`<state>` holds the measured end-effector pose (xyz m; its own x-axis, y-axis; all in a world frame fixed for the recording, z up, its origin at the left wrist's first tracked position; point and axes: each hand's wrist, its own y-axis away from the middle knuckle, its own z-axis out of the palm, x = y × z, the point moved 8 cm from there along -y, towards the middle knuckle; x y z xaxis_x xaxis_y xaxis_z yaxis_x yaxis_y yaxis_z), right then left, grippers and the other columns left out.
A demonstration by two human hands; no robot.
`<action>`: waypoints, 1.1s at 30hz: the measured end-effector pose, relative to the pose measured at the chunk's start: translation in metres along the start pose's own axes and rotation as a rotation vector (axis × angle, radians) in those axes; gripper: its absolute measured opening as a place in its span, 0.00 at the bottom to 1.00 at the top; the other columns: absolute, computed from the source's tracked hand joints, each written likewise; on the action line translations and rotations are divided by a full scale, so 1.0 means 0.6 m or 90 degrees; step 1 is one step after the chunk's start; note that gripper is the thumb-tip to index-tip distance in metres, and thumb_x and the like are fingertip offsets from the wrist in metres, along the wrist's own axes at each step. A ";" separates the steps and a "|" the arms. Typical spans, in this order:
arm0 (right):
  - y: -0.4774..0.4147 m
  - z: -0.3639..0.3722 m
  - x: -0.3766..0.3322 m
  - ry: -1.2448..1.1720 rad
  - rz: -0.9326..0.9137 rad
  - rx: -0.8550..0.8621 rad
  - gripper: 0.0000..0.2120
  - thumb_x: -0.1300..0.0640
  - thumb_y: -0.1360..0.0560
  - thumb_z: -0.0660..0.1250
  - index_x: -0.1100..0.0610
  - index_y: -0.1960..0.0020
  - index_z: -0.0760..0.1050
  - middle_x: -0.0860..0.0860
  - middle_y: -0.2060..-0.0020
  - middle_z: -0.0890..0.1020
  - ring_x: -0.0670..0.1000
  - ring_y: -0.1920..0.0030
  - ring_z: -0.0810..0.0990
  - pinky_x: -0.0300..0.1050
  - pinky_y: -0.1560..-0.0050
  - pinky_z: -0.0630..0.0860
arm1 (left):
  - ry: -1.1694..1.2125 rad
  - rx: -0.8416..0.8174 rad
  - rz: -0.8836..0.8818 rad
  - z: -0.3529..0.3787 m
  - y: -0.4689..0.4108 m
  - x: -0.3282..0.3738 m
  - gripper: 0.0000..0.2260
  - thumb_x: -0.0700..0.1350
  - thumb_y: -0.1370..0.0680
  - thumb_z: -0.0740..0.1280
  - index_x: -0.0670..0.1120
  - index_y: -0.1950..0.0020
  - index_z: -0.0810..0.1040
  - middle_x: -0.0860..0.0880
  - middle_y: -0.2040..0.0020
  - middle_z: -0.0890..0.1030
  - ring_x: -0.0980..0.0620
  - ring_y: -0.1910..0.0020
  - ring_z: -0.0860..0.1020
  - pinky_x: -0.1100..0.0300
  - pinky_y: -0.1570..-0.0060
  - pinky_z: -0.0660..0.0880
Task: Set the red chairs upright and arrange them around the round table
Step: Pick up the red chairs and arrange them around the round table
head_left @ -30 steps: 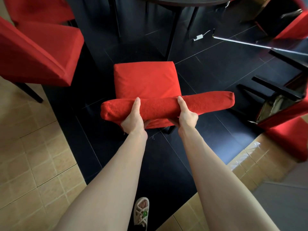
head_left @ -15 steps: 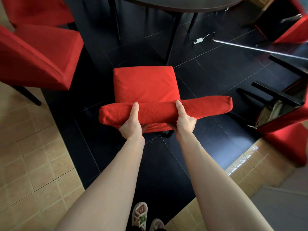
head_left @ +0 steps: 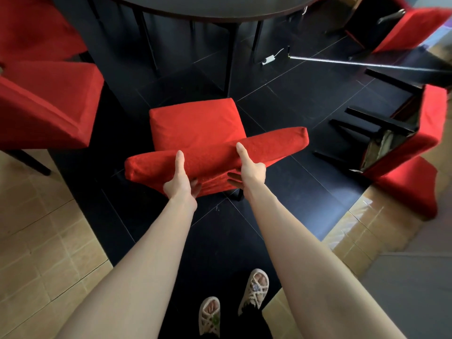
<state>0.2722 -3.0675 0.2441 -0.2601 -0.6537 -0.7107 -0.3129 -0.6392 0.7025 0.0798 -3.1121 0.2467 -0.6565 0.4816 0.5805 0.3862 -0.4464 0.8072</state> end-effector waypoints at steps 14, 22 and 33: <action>0.010 -0.360 -0.065 -0.197 -0.085 0.126 0.20 0.40 0.24 0.67 0.54 0.45 0.68 0.57 0.49 0.80 0.57 0.57 0.85 0.51 0.61 0.84 | -0.215 -0.233 0.118 0.250 0.183 -0.188 0.11 0.53 0.23 0.70 0.46 0.53 0.76 0.47 0.52 0.80 0.50 0.52 0.82 0.60 0.61 0.77; -0.016 -0.664 -0.168 -0.280 -0.142 0.222 0.23 0.41 0.23 0.66 0.58 0.38 0.72 0.57 0.49 0.81 0.57 0.56 0.85 0.51 0.59 0.83 | -0.334 -0.394 0.167 0.495 0.367 -0.349 0.09 0.53 0.24 0.70 0.49 0.54 0.75 0.49 0.54 0.81 0.52 0.53 0.81 0.60 0.59 0.77; 0.015 -1.012 -0.317 -0.306 -0.271 0.353 0.19 0.43 0.22 0.65 0.58 0.43 0.73 0.58 0.52 0.82 0.56 0.60 0.84 0.48 0.64 0.82 | -0.417 -0.599 0.264 0.762 0.630 -0.513 0.08 0.51 0.23 0.70 0.49 0.54 0.76 0.50 0.56 0.81 0.52 0.56 0.80 0.58 0.58 0.77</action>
<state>0.8734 -3.1950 0.4090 -0.3397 -0.0794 -0.9372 -0.8421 -0.4181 0.3407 0.7240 -3.0842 0.4218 -0.0383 0.3409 0.9393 -0.3099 -0.8977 0.3132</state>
